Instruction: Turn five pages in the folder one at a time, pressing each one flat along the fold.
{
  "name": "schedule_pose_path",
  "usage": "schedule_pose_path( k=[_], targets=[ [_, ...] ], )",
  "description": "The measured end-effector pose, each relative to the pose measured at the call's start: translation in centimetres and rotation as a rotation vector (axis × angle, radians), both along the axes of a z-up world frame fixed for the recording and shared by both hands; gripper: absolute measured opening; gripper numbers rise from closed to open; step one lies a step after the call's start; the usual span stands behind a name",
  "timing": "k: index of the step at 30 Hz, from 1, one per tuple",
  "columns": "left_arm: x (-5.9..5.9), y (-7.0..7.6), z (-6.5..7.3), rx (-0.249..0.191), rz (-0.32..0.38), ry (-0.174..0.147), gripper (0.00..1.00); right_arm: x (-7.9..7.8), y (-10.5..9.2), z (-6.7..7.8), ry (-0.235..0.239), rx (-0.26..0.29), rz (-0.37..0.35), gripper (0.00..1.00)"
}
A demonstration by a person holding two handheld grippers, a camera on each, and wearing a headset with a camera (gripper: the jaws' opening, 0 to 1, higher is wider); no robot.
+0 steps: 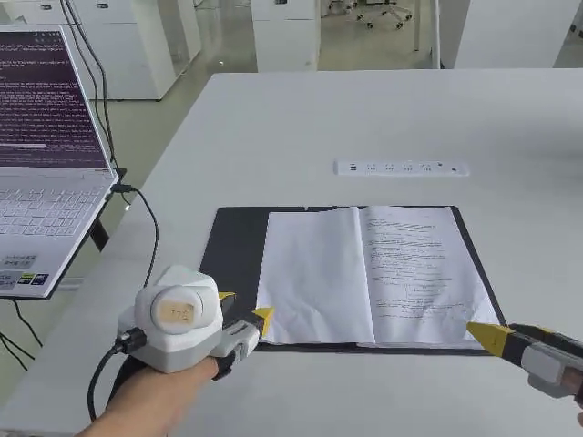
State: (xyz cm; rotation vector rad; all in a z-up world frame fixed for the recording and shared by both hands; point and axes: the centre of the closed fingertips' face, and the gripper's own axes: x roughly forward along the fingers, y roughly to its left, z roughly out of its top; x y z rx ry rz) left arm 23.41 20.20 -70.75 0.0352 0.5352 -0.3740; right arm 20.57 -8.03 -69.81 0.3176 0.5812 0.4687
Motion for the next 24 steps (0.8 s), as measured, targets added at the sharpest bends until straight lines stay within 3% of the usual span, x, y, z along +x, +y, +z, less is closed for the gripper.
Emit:
schedule_pose_path(
  k=[5,8,12,18,21,24],
  targets=[
    [-1.1,-0.3,0.5,-0.013,-0.003,0.002,0.52,-0.1,-1.4,0.1,-0.028,-0.039,-0.045,0.59],
    [-1.7,-0.8,0.8,0.001,-0.022,0.004,0.62,0.1,-2.4,0.8,-0.053,-0.038,-0.083,0.6],
    [-2.0,-0.9,1.5,-0.016,-0.021,0.004,0.73,0.7,-3.7,2.0,-0.105,-0.021,-0.144,0.62],
    [-2.0,-0.6,2.0,-0.005,-0.019,-0.005,0.76,1.0,-4.5,2.3,-0.113,-0.019,-0.155,0.67],
    [-2.1,-0.4,2.2,0.001,-0.017,-0.005,0.76,0.7,-4.4,1.8,-0.094,-0.018,-0.147,0.68],
    [-2.2,-0.4,2.1,0.01,-0.018,-0.001,0.77,0.3,-4.1,1.0,-0.078,-0.05,-0.128,0.69]
  ],
)
